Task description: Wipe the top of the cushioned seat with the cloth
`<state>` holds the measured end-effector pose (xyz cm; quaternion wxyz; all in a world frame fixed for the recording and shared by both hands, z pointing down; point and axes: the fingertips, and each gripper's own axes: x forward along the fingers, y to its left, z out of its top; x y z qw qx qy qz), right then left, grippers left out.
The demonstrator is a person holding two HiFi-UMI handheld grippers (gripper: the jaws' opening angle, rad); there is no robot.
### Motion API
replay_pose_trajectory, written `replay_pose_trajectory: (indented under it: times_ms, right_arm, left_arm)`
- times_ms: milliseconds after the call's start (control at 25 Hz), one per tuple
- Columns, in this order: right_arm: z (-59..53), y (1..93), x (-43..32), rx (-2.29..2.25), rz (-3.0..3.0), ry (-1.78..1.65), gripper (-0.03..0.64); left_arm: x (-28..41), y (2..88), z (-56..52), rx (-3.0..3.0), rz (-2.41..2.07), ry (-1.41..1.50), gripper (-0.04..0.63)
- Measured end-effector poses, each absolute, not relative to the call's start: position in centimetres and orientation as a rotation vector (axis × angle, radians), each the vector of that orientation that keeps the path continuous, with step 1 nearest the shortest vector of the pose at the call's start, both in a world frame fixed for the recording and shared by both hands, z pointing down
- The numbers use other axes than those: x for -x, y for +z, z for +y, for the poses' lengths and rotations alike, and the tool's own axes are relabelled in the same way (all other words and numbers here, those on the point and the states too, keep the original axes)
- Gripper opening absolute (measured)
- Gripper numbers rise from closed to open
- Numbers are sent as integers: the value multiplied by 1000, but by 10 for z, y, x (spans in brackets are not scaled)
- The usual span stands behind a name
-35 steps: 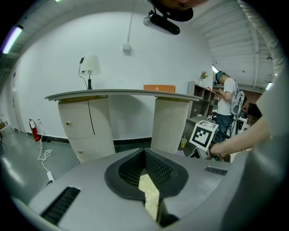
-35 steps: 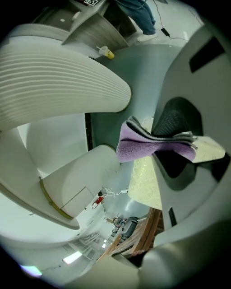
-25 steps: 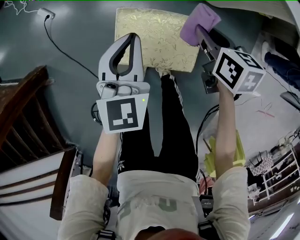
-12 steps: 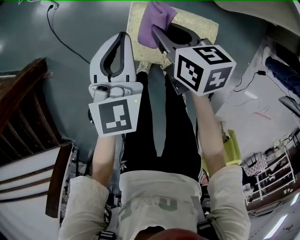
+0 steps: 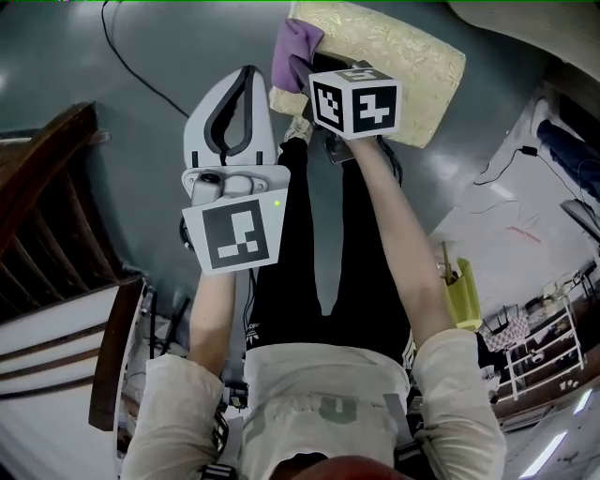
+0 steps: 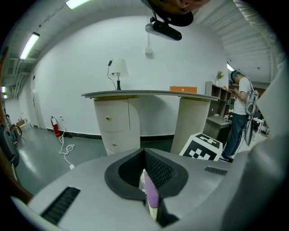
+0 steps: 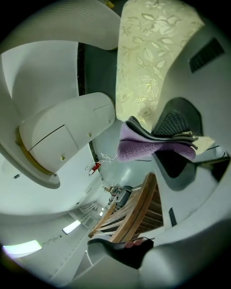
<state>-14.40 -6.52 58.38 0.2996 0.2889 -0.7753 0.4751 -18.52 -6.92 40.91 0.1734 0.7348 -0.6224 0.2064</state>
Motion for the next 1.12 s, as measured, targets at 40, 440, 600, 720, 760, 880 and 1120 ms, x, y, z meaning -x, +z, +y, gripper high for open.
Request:
replay_pose_trajectory:
  times_ms: [40, 440, 600, 720, 760, 880, 1120]
  right_arm:
    - [-64, 590, 146, -765, -2042, 1267, 87]
    - [-60, 612, 150, -783, -1945, 1269, 87]
    - [-61, 614, 144, -797, -1929, 1273, 87]
    - [-60, 612, 137, -810, -1913, 1295, 87]
    - [-60, 611, 134, -813, -1911, 1296, 87]
    - [-59, 609, 120, -819, -1909, 1277, 87]
    - [-55, 611, 74, -850, -1883, 1259, 87]
  left_arm:
    - [188, 411, -69, -2083, -1766, 586, 6]
    - [192, 411, -74, -2100, -1756, 575, 6]
    - [184, 407, -78, -2117, -1744, 576, 6]
    - [178, 403, -79, -2126, -1736, 581, 6]
    - [176, 402, -79, -2130, -1734, 581, 6]
    - [166, 401, -80, -2145, -1726, 578, 6]
    - [140, 403, -82, -2167, -1691, 580, 6]
